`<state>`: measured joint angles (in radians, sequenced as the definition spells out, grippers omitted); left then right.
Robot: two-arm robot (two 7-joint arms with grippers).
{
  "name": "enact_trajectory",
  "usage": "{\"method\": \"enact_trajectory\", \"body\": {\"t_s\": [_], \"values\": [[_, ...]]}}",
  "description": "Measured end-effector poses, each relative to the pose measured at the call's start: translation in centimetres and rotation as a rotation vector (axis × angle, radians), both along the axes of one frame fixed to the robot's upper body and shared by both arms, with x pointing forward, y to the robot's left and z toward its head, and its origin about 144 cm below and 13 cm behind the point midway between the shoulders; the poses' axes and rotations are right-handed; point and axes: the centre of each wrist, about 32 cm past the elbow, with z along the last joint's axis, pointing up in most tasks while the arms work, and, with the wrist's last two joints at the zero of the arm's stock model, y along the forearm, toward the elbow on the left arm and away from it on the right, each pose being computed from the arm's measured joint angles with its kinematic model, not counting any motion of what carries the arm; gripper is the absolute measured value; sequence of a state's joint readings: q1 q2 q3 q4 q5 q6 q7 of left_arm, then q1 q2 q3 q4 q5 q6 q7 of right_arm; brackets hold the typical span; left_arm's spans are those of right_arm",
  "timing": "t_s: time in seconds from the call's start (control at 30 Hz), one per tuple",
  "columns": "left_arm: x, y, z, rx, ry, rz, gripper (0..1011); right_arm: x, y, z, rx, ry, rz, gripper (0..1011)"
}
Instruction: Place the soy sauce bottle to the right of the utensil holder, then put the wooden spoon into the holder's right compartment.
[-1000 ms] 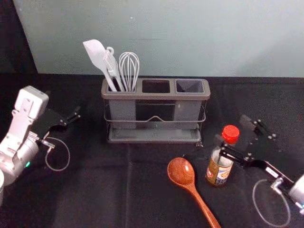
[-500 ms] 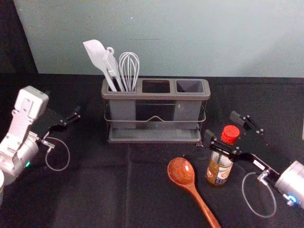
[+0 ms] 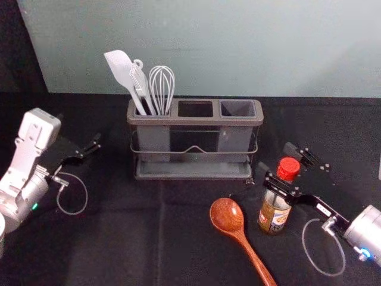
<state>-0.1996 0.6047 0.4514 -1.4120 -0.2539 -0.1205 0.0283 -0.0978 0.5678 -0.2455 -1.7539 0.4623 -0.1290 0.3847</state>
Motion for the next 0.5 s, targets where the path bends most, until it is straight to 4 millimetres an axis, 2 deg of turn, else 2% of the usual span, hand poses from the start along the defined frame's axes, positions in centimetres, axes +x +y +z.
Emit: {"method": "enact_trajectory", "body": {"t_s": [0.07,0.1,0.27,0.4,0.43,0.5], "values": [[0.00,0.00,0.00,0.000,0.000,0.000,1005,-0.07,-0.06,-0.01,0.003,0.000,-0.003,817],[0.00,0.00,0.00,0.000,0.000,0.000,1005,-0.10,-0.09,0.01,0.004,-0.001,-0.005,763],[0.00,0.00,0.00,0.000,0.000,0.000,1005,-0.20,-0.18,0.04,0.007,0.000,-0.006,628],[0.00,0.00,0.00,0.000,0.000,0.000,1005,-0.31,-0.25,0.10,0.015,0.000,-0.003,488],[0.00,0.00,0.00,0.000,0.000,0.000,1005,-0.34,-0.25,0.10,0.016,0.001,-0.002,426],[0.00,0.00,0.00,0.000,0.000,0.000,1005,-0.40,-0.26,0.09,0.019,0.002,-0.001,398]]}}
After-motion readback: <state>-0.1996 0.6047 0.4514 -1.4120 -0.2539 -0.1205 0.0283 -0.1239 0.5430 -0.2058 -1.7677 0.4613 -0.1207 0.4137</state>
